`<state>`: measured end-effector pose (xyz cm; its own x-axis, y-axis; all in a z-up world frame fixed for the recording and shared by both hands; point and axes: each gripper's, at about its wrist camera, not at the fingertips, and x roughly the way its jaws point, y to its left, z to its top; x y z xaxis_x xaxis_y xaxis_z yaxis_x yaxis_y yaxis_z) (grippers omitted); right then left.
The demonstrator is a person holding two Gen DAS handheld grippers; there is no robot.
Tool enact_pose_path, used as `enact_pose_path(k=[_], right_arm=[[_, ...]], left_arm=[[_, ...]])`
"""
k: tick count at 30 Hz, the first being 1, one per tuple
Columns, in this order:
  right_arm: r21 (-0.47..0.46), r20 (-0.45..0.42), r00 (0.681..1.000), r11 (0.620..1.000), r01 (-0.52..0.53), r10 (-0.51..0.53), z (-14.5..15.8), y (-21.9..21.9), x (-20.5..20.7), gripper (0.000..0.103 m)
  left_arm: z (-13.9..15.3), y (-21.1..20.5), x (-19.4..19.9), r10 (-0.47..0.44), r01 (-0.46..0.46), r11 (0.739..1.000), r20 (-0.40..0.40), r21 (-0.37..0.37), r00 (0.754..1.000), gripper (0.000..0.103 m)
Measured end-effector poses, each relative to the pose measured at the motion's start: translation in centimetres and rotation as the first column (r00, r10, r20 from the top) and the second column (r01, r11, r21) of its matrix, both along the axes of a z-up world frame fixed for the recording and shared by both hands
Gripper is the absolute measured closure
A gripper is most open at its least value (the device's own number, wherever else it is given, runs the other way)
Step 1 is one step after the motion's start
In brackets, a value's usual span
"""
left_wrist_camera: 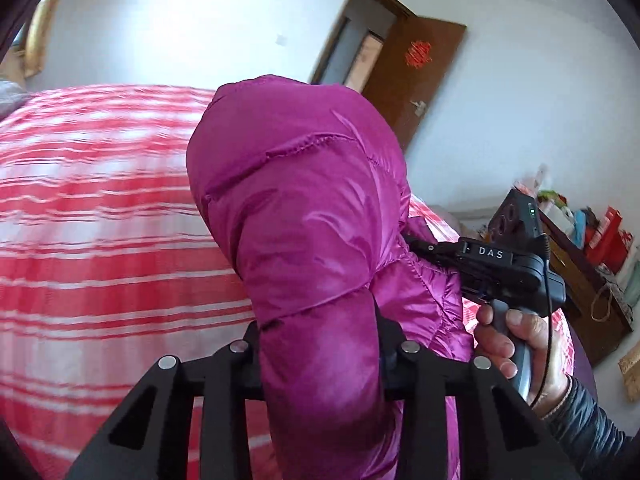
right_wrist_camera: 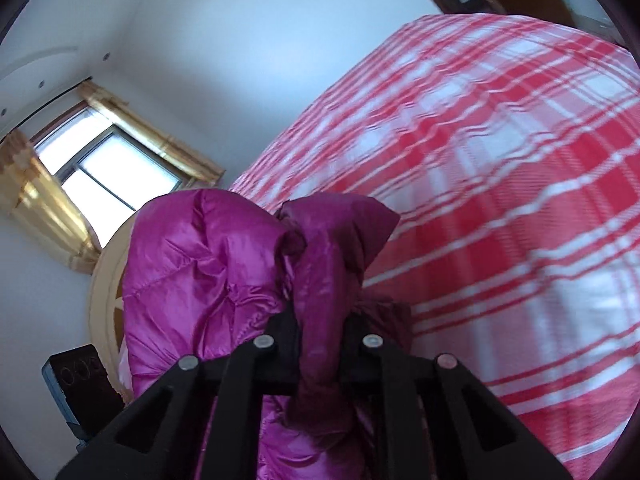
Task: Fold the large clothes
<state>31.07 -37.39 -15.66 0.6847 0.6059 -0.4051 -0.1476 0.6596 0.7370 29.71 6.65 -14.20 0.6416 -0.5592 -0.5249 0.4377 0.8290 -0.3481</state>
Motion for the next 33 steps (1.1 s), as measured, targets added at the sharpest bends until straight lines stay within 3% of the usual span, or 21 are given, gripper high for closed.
enact_pose_path(k=[7,12,19,27,33], right_arm=[[-0.009,0.012,0.977,0.977,-0.213,0.213,1.8,12.0,3.1,0.087],[-0.033,-0.001,0.939,0.938,-0.345,0.345,2.3,21.4,5.2,0.087],[-0.068,-0.054,0.88,0.878,-0.474,0.471,1.4,31.7,8.3,0.087],[-0.1,-0.103,0.854,0.849,-0.519,0.511,0.3,36.3,10.2,0.087],[-0.105,-0.151,0.845,0.842,-0.529,0.512,-2.3,36.7,10.1,0.087]], left_arm=[[1.0,9.4,-3.7,0.182,-0.184,0.981,0.044,0.055,0.982,0.066],[0.5,16.6,-4.7,0.33,-0.331,0.941,0.026,0.073,0.944,0.066],[-1.1,22.2,-4.6,0.454,-0.452,0.888,-0.007,0.082,0.891,0.066],[-3.2,25.6,-4.9,0.498,-0.494,0.867,-0.051,0.068,0.866,0.065],[-5.3,26.0,-5.2,0.535,-0.527,0.845,-0.1,0.091,0.839,0.042]])
